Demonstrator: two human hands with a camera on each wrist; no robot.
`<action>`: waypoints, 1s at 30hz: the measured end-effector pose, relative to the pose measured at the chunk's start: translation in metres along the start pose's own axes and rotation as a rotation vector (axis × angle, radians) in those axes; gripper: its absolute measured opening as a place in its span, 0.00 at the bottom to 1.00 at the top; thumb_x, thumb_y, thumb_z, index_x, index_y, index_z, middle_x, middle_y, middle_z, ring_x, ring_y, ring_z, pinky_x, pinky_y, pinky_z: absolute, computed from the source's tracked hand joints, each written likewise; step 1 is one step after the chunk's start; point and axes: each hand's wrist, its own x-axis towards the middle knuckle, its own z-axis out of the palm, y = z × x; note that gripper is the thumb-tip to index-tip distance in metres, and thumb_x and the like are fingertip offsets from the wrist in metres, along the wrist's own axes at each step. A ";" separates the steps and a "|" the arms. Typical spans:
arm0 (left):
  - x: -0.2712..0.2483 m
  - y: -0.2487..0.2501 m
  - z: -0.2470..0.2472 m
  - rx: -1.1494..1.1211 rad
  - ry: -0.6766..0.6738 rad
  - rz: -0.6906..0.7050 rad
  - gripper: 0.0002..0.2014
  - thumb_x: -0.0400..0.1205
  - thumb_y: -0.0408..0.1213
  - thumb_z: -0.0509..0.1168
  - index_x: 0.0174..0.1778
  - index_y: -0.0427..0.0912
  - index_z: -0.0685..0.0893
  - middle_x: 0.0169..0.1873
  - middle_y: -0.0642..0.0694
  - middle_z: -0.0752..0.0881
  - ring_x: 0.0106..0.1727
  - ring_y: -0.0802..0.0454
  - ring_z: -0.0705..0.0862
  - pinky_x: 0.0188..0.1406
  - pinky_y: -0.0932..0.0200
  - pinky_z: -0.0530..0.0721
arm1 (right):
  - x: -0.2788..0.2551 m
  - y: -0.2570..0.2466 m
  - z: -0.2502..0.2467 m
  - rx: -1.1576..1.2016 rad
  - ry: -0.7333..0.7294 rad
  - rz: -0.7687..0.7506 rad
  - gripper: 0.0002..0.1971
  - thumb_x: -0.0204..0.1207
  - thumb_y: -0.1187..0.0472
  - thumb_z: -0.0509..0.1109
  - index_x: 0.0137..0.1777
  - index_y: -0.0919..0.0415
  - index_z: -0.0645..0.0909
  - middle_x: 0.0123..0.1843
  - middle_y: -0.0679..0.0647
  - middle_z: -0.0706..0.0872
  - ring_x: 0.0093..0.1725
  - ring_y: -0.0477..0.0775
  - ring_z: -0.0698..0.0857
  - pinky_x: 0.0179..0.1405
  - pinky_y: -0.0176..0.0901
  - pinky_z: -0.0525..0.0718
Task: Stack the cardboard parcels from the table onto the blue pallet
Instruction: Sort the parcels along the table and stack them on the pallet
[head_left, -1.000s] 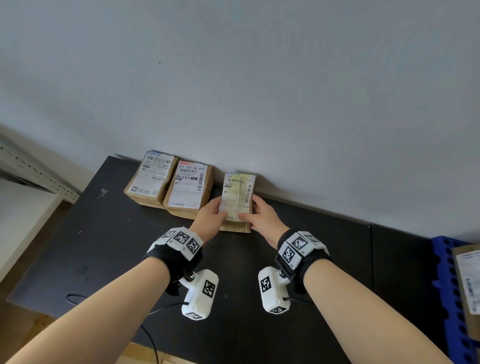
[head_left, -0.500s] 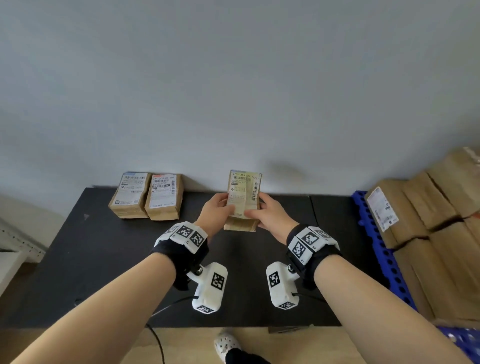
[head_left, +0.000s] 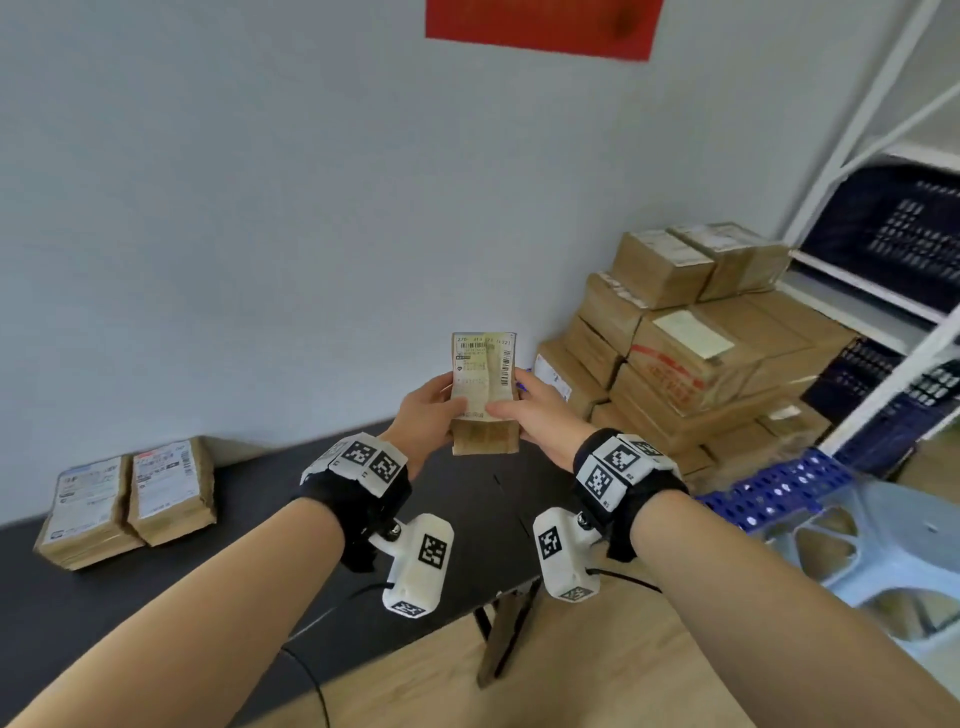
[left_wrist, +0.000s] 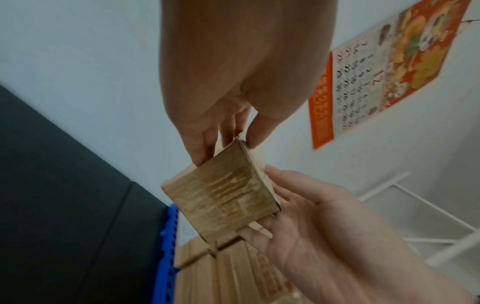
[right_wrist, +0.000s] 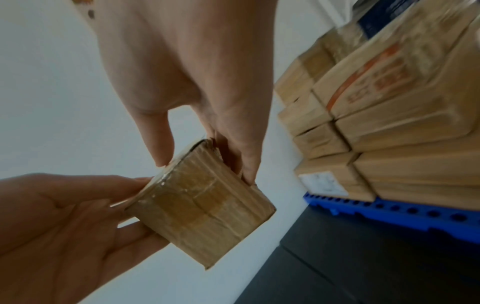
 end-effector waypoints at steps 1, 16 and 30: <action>-0.001 0.006 0.014 0.014 -0.028 0.014 0.22 0.83 0.25 0.57 0.74 0.42 0.73 0.64 0.43 0.83 0.61 0.45 0.84 0.63 0.45 0.82 | -0.007 -0.003 -0.014 0.013 0.032 -0.011 0.22 0.77 0.69 0.69 0.70 0.55 0.73 0.64 0.54 0.84 0.63 0.54 0.83 0.65 0.52 0.82; 0.020 0.067 0.246 0.131 -0.219 0.134 0.21 0.83 0.29 0.59 0.71 0.51 0.76 0.54 0.53 0.85 0.53 0.55 0.83 0.52 0.60 0.82 | -0.049 -0.009 -0.252 0.077 0.225 -0.088 0.24 0.77 0.66 0.70 0.71 0.47 0.73 0.63 0.48 0.85 0.61 0.50 0.83 0.55 0.45 0.82; 0.094 0.089 0.426 0.101 -0.148 0.099 0.20 0.83 0.31 0.60 0.71 0.51 0.76 0.60 0.49 0.85 0.59 0.50 0.84 0.50 0.56 0.85 | 0.007 0.002 -0.447 0.015 0.130 -0.031 0.31 0.77 0.63 0.69 0.79 0.49 0.64 0.72 0.48 0.79 0.66 0.49 0.75 0.62 0.48 0.66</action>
